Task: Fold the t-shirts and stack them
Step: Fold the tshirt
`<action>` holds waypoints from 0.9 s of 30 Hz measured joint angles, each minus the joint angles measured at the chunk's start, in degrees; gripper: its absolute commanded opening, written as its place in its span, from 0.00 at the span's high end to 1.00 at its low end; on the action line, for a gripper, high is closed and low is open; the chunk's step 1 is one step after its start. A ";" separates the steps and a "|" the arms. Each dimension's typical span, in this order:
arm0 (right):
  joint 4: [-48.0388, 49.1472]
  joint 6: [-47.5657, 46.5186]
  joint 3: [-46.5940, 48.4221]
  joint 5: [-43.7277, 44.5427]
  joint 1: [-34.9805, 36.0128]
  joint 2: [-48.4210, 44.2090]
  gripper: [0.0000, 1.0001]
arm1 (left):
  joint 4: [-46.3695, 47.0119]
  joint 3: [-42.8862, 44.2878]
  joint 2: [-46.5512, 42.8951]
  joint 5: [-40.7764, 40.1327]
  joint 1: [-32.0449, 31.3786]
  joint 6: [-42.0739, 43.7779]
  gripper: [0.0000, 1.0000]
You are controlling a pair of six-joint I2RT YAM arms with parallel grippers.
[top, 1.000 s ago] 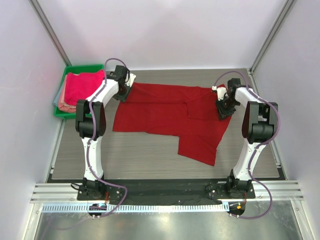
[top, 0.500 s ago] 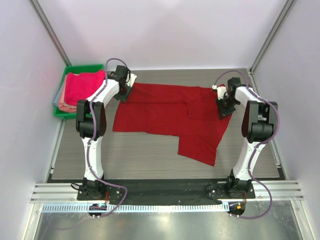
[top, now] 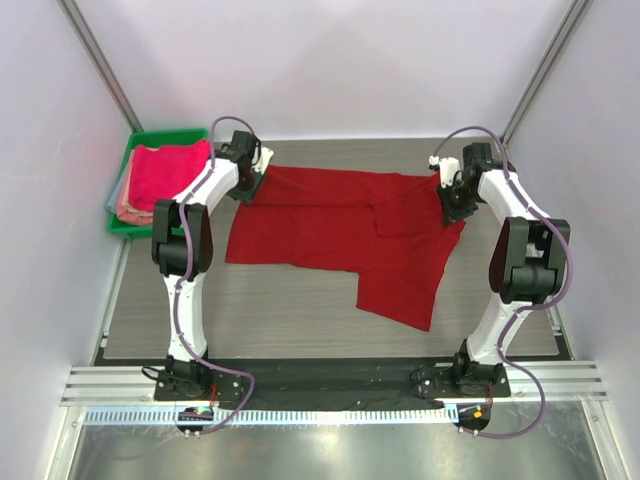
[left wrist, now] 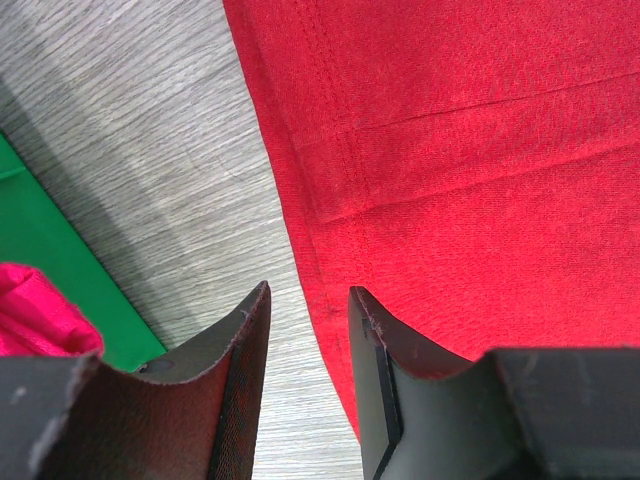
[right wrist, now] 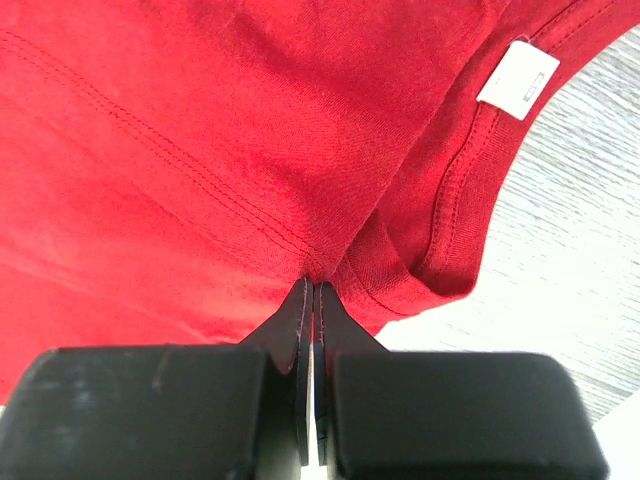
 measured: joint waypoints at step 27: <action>-0.90 0.00 -0.83 0.35 -0.17 4.24 0.78 | 0.35 0.00 0.00 0.00 0.00 0.00 0.62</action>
